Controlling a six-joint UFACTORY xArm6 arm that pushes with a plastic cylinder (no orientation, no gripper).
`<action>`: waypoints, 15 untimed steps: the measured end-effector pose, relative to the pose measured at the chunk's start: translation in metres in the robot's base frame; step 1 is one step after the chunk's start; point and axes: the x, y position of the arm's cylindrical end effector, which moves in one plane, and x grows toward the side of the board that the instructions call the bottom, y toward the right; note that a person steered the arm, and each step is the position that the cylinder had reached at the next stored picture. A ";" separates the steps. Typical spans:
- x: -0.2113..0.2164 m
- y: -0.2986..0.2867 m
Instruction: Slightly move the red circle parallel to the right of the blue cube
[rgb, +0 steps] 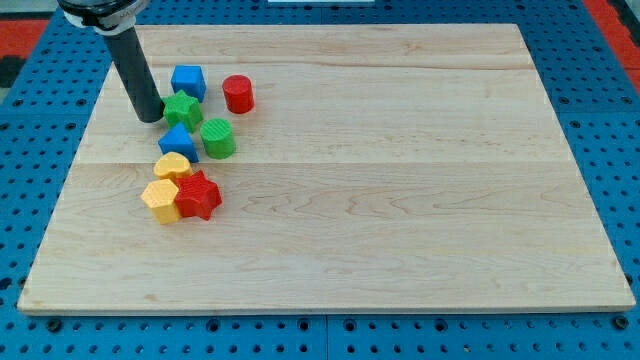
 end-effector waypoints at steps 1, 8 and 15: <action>0.000 0.008; 0.130 -0.084; 0.076 0.119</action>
